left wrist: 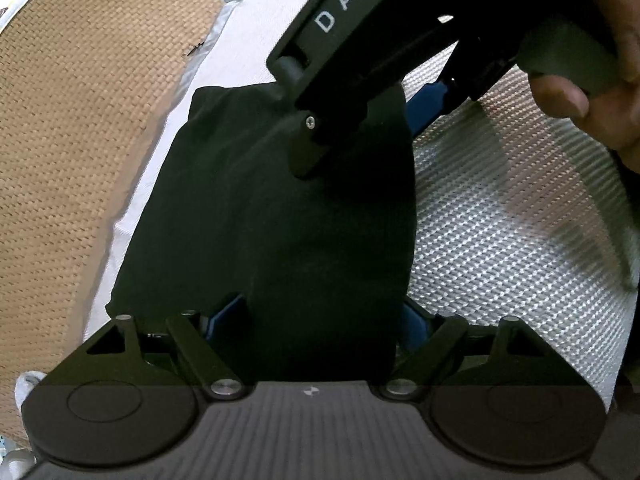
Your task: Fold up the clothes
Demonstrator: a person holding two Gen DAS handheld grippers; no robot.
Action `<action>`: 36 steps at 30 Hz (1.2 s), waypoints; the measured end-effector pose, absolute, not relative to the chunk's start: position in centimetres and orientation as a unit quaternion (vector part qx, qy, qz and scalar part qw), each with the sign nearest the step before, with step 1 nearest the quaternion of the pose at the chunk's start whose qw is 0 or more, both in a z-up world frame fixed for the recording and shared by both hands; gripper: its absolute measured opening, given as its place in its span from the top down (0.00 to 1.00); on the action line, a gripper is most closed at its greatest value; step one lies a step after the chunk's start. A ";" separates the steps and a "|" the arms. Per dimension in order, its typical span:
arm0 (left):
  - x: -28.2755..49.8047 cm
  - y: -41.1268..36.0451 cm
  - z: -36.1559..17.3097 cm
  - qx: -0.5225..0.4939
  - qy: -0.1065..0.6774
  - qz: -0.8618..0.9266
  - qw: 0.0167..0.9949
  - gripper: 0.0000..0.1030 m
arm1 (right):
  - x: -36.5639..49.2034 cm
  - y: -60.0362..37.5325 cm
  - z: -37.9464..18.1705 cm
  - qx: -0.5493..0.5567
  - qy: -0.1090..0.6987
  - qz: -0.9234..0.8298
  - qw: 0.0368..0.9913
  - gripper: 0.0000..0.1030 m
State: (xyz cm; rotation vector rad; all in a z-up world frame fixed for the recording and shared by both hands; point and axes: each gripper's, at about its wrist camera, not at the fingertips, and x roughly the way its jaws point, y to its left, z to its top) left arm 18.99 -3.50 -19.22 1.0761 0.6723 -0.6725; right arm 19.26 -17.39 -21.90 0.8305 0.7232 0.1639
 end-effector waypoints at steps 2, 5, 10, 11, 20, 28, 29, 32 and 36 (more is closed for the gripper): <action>19.0 -3.6 -19.2 0.502 0.306 -0.307 0.749 0.20 | 19.5 -17.2 -21.9 0.393 0.344 0.079 0.849 0.32; 18.9 -3.8 -19.1 0.518 0.304 -0.306 0.739 0.25 | 19.6 -17.1 -21.8 0.385 0.345 0.085 0.852 0.32; 19.1 -3.4 -19.0 0.513 0.307 -0.312 0.738 0.28 | 19.6 -16.9 -21.8 0.372 0.345 0.089 0.857 0.32; 19.1 -3.3 -19.0 0.512 0.307 -0.313 0.738 0.28 | 19.6 -17.0 -21.8 0.372 0.344 0.089 0.857 0.32; 19.3 -2.7 -18.8 0.497 0.316 -0.314 0.745 0.29 | 19.2 -17.5 -21.7 0.358 0.349 0.112 0.859 0.32; 19.5 -2.5 -18.8 0.482 0.325 -0.308 0.753 0.29 | 17.3 -15.6 -18.5 0.189 0.374 0.146 0.896 0.32; 19.5 -2.5 -18.8 0.482 0.325 -0.308 0.753 0.29 | 16.8 -15.1 -18.0 0.148 0.368 0.153 0.905 0.32; 19.5 -2.7 -18.9 0.481 0.324 -0.309 0.753 0.28 | 15.3 -13.2 -17.1 0.019 0.343 0.164 0.925 0.32; 19.5 -2.8 -19.0 0.481 0.324 -0.310 0.754 0.28 | 14.3 -10.2 -16.8 -0.155 0.316 0.198 0.915 0.32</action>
